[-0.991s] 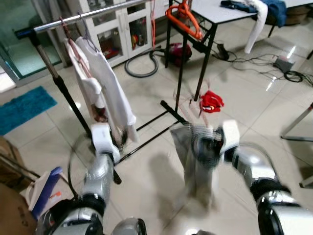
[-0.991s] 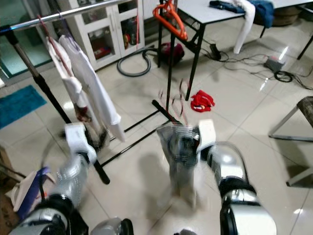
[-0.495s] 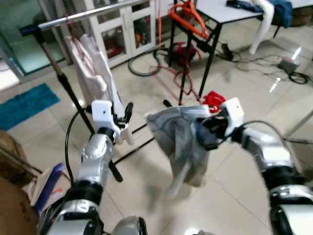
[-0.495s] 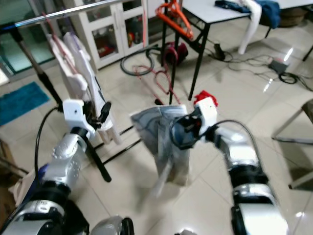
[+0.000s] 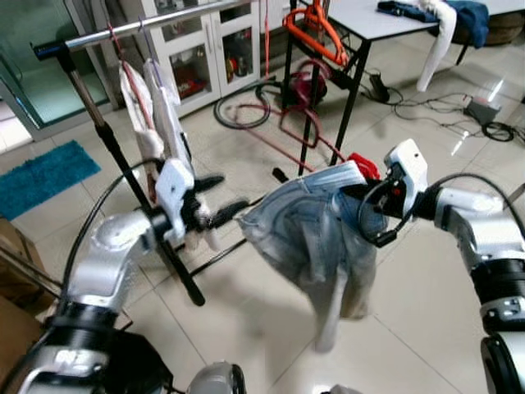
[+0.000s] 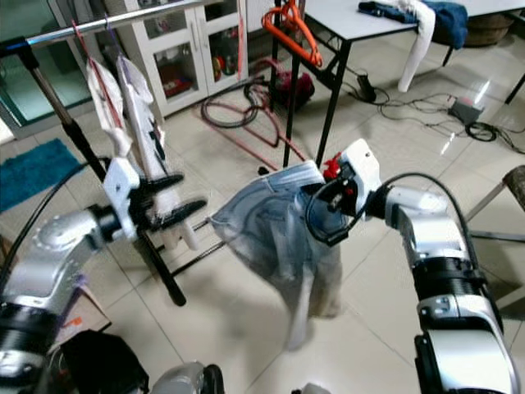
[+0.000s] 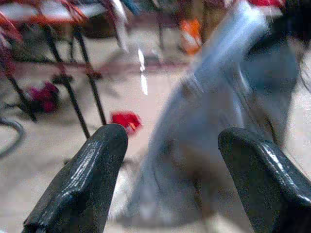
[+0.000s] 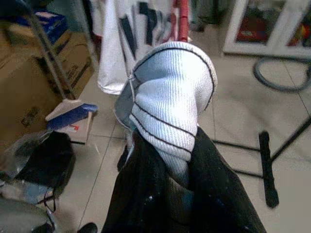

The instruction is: Hang hanger

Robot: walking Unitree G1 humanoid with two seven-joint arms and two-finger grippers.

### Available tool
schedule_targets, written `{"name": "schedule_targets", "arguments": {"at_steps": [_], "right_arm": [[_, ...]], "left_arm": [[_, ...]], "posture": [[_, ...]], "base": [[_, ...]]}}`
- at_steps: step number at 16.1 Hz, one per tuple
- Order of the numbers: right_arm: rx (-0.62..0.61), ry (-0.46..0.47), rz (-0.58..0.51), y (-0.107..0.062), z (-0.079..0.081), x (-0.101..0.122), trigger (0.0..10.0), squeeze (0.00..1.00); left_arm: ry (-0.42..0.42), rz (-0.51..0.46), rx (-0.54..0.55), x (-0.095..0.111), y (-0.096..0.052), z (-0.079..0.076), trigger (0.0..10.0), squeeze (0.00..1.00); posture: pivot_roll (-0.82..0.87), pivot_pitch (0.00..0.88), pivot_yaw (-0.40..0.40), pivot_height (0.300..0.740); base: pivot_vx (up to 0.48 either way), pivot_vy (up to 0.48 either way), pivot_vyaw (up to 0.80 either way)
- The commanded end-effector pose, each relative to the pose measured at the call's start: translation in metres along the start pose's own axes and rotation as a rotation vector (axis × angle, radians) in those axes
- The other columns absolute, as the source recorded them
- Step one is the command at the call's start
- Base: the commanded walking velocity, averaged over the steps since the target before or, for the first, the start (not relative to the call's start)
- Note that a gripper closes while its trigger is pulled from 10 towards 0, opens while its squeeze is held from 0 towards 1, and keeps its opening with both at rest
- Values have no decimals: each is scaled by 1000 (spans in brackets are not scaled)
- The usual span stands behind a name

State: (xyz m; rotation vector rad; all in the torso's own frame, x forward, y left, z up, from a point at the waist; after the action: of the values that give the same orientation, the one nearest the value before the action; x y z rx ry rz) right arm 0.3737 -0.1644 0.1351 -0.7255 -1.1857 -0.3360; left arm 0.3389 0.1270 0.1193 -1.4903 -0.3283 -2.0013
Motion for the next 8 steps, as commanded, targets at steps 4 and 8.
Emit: {"name": "schedule_targets", "arguments": {"at_steps": [4,8], "right_arm": [[122,-118,6,-9,22,14,10000,0],[135,-141,22,-19,26,19,10000,0]], "left_arm": [[37,143,-72,-25,-13,0,10000,0],[41,184,-86,-36,-7,-2,10000,0]], "posture": [[-47,0,37,740],[-64,0,43,740]], "base": [[0,0,0],[0,0,0]]}}
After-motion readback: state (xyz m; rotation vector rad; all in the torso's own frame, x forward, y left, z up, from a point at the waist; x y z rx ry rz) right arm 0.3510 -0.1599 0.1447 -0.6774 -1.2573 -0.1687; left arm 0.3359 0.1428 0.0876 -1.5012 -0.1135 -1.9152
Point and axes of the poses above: a point about 5 cm out from each wrist's last joint towards the gripper, its own y axis pointing out of the wrist towards the gripper, its own x axis along the axis of the wrist's last joint, z = x × y, the point moved 6 cm from there along y, pointing out of the wrist towards the gripper, and after that the axes turned 14 degrees about y, right-handed, at the moved point
